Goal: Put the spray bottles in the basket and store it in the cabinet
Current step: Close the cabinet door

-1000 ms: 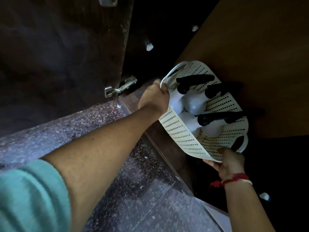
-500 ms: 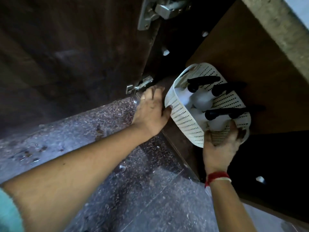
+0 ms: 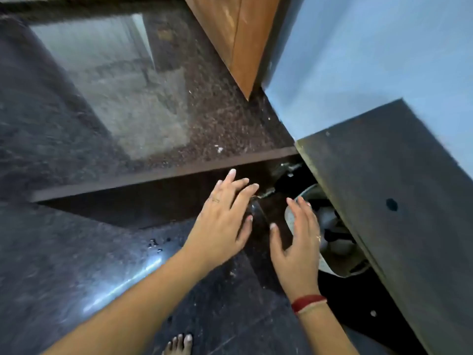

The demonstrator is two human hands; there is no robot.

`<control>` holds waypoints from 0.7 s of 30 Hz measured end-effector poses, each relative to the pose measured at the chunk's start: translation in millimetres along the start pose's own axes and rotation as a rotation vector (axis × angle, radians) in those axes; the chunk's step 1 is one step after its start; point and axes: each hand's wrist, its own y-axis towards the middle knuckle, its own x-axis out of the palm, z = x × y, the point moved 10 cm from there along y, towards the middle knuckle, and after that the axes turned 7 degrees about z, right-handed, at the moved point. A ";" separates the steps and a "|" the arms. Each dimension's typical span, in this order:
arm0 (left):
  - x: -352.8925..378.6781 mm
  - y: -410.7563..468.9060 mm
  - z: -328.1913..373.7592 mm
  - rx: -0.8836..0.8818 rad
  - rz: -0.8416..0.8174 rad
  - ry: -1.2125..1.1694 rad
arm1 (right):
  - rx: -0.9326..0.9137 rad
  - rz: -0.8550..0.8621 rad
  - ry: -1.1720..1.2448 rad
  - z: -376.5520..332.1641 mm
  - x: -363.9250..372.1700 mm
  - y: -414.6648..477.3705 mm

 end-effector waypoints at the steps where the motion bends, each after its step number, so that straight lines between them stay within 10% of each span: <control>1: -17.9 5.6 -0.4 0.013 0.019 0.037 | -0.031 -0.005 0.016 -19.3 -1.8 6.7; 21: -80.7 -43.2 -136.8 -0.354 -0.085 0.510 | -0.216 -0.334 -0.284 -90.4 100.1 56.9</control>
